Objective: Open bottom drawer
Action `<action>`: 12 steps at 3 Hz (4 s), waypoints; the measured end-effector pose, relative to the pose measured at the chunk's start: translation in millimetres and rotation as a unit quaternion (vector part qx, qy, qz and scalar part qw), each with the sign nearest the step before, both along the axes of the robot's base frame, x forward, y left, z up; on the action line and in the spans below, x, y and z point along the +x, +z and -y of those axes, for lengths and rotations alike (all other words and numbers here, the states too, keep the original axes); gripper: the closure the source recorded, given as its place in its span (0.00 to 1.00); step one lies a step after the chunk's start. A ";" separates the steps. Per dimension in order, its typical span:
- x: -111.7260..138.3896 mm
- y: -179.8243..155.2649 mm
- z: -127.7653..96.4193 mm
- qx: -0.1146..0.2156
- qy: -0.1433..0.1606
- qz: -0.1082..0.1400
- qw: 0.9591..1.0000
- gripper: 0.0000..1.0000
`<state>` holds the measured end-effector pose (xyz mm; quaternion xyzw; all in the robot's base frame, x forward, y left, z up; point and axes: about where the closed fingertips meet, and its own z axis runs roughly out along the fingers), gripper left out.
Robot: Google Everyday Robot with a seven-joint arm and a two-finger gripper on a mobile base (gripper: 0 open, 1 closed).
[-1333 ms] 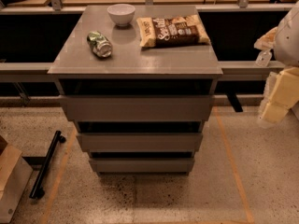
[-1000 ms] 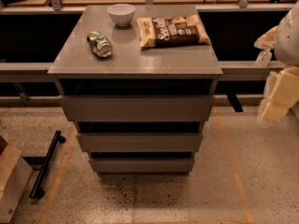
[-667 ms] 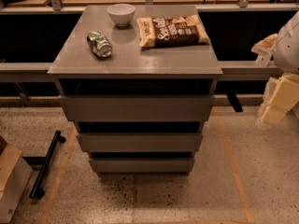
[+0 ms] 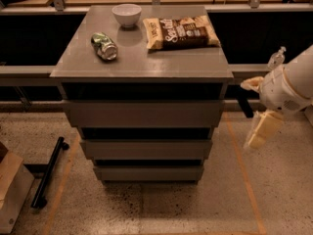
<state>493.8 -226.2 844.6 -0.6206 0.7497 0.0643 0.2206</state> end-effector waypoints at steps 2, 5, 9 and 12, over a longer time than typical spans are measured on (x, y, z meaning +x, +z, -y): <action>0.3 -24.8 -0.2 0.008 -0.019 -0.025 0.999 0.00; 12.2 -190.2 -76.4 0.108 -0.006 -0.095 0.990 0.00; 33.2 -291.1 -127.5 0.157 -0.004 -0.130 0.979 0.00; 48.6 -403.4 -142.9 0.178 -0.025 -0.192 0.965 0.00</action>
Offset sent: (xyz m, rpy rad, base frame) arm -0.0052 -0.0011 -0.0527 0.0354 0.1243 -0.1006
